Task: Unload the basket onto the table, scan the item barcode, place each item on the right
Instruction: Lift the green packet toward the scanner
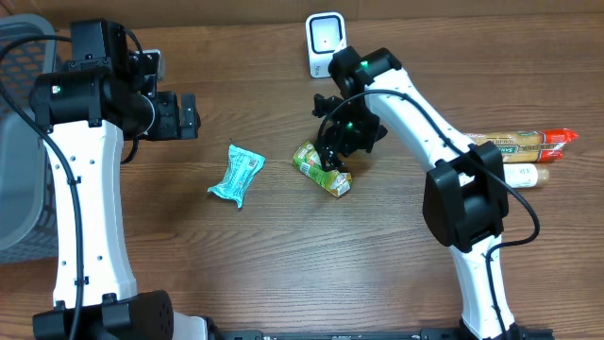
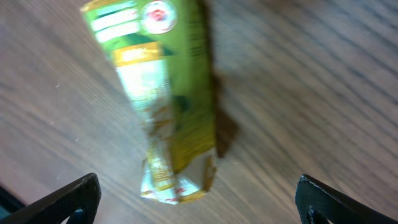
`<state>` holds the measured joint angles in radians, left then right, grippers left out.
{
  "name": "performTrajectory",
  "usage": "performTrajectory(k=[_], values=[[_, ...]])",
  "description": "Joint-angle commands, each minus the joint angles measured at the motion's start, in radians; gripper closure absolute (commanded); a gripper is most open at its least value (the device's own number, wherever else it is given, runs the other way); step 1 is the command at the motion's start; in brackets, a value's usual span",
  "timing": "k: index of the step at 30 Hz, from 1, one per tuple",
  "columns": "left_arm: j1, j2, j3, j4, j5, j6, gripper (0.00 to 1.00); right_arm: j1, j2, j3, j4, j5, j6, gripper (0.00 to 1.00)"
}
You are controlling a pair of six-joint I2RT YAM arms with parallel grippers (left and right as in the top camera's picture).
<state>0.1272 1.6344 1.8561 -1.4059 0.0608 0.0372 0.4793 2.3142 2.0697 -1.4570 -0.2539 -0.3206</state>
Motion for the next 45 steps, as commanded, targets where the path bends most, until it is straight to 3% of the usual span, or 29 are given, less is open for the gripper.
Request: performTrajectory(k=[1, 5, 7, 10, 15, 16, 17, 18, 22, 29, 33, 45], values=[[0.005, 0.002, -0.002, 0.0, 0.01, 0.023, 0.0, 0.056, -0.017, -0.001, -0.018, 0.018, -0.052, 0.0], [0.005, 0.002, -0.002, 0.0, 0.01, 0.023, 0.0, 0.087, -0.016, -0.077, 0.045, 0.095, -0.059, 0.01], [0.005, 0.002, -0.002, 0.0, 0.01, 0.023, 0.0, 0.091, -0.015, -0.148, 0.105, 0.131, -0.058, 0.08], [0.005, 0.002, -0.002, 0.0, 0.01, 0.023, 0.0, 0.089, -0.015, -0.204, 0.129, 0.134, -0.058, 0.27], [0.003, 0.002, -0.002, 0.0, 0.01, 0.023, 0.0, 0.064, -0.014, -0.253, 0.14, 0.133, -0.056, 0.38], [0.003, 0.002, -0.002, 0.0, 0.01, 0.023, 0.0, 0.058, -0.014, -0.254, 0.142, 0.129, -0.049, 0.43], [0.003, 0.002, -0.002, 0.0, 0.01, 0.023, 0.0, 0.051, -0.015, -0.255, 0.147, 0.113, -0.047, 0.59], [0.003, 0.002, -0.002, 0.0, 0.01, 0.023, 0.0, 0.049, -0.015, -0.255, 0.147, 0.1, -0.047, 0.67], [0.003, 0.002, -0.002, 0.001, 0.01, 0.023, 0.0, 0.047, -0.016, -0.255, 0.142, 0.051, -0.046, 0.88], [0.003, 0.002, -0.002, 0.0, 0.01, 0.023, 0.01, 0.046, -0.034, -0.205, 0.099, -0.075, -0.046, 0.96], [0.003, 0.002, -0.002, 0.0, 0.01, 0.023, 0.0, 0.037, -0.049, -0.126, 0.079, -0.167, -0.046, 0.96], [0.003, 0.002, -0.002, 0.0, 0.01, 0.023, 0.01, -0.109, -0.097, 0.106, 0.002, -0.666, -0.047, 0.96]])
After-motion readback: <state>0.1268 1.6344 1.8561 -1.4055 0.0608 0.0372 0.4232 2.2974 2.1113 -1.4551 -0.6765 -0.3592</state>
